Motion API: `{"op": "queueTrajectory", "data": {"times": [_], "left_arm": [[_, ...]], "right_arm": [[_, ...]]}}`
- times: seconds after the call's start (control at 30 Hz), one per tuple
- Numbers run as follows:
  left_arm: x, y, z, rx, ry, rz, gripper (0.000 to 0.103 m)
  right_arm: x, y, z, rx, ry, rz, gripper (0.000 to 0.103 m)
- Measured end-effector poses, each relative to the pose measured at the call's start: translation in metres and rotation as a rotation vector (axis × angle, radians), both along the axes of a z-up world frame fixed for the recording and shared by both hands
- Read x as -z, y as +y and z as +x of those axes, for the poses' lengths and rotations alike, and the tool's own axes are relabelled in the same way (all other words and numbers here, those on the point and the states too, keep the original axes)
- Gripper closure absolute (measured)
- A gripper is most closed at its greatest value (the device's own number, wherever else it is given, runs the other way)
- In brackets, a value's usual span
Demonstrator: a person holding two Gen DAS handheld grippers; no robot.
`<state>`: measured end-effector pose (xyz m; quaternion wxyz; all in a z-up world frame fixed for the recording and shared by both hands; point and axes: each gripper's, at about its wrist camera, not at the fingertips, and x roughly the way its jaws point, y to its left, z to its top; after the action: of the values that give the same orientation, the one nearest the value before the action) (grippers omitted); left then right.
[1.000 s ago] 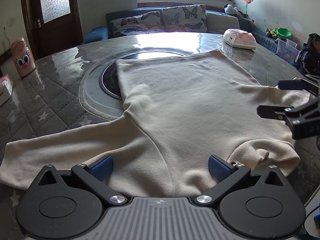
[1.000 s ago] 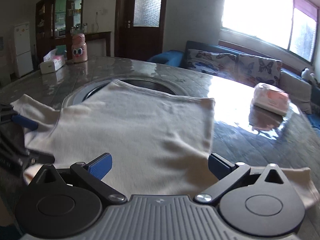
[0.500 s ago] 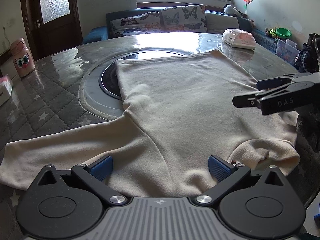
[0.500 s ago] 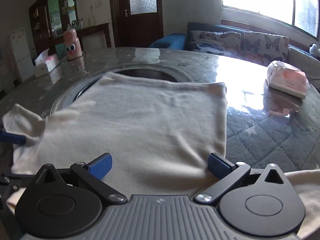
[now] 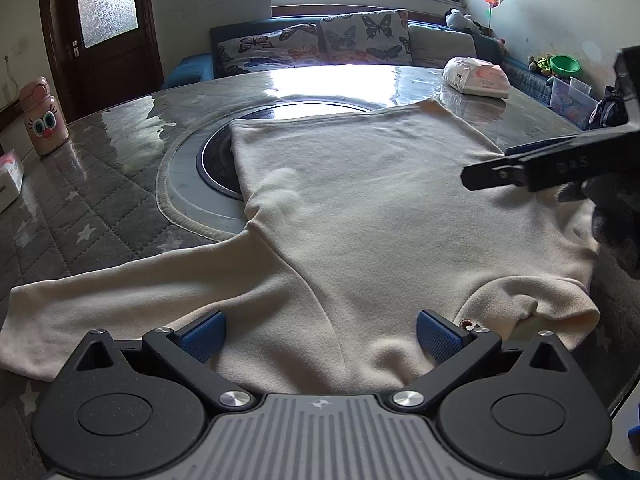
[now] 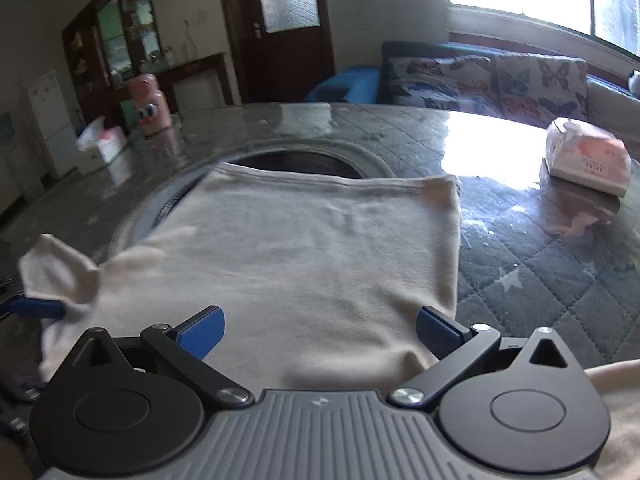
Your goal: Fold clothes
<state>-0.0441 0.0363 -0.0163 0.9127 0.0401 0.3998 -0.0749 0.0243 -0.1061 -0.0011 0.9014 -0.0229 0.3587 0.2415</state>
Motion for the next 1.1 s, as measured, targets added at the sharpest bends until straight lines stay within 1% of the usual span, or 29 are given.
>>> {"op": "queueTrajectory", "data": {"times": [0.13, 0.2, 0.3, 0.4, 0.43, 0.5, 0.57, 0.67, 0.77, 0.9, 1.07, 1.1], "left_arm": [[0.000, 0.000, 0.000, 0.001, -0.001, 0.000, 0.000], [0.000, 0.000, -0.001, 0.002, -0.001, -0.001, 0.000], [0.000, 0.000, -0.001, 0.003, -0.002, 0.000, 0.000], [0.000, -0.001, -0.001, -0.001, -0.003, 0.001, 0.000], [0.000, -0.001, -0.001, -0.001, -0.003, 0.001, 0.000], [0.000, -0.001, -0.001, -0.002, -0.004, 0.001, 0.000], [0.000, -0.001, -0.001, 0.001, -0.003, 0.001, 0.000], [0.000, -0.001, 0.000, 0.000, -0.002, 0.001, 0.000], [0.001, 0.000, 0.000, 0.000, -0.004, 0.000, 0.000], [0.000, 0.000, 0.000, 0.002, 0.000, 0.001, 0.000], [-0.002, -0.001, 0.002, -0.001, 0.009, 0.004, 0.000], [-0.002, -0.001, 0.003, -0.001, 0.010, 0.004, 0.000]], "right_arm": [[0.003, 0.004, -0.016, -0.047, 0.019, 0.003, 0.000], [0.008, 0.003, -0.021, -0.041, 0.030, -0.001, 0.000], [0.006, 0.002, -0.031, -0.041, 0.015, 0.001, 0.000], [0.003, 0.002, -0.042, -0.054, 0.008, 0.026, 0.000], [0.006, 0.002, -0.045, -0.052, 0.018, 0.028, 0.000], [0.012, 0.001, -0.050, -0.053, 0.006, 0.017, 0.000], [0.010, 0.001, -0.056, -0.049, -0.005, 0.010, 0.000], [0.004, -0.004, -0.066, -0.040, -0.008, 0.041, 0.000], [0.004, -0.012, -0.077, -0.022, 0.003, 0.057, 0.000], [0.006, -0.025, -0.087, 0.021, 0.010, 0.064, 0.000], [-0.001, -0.062, -0.092, 0.165, -0.027, 0.092, 0.000], [-0.002, -0.075, -0.091, 0.217, -0.033, 0.091, 0.000]]}}
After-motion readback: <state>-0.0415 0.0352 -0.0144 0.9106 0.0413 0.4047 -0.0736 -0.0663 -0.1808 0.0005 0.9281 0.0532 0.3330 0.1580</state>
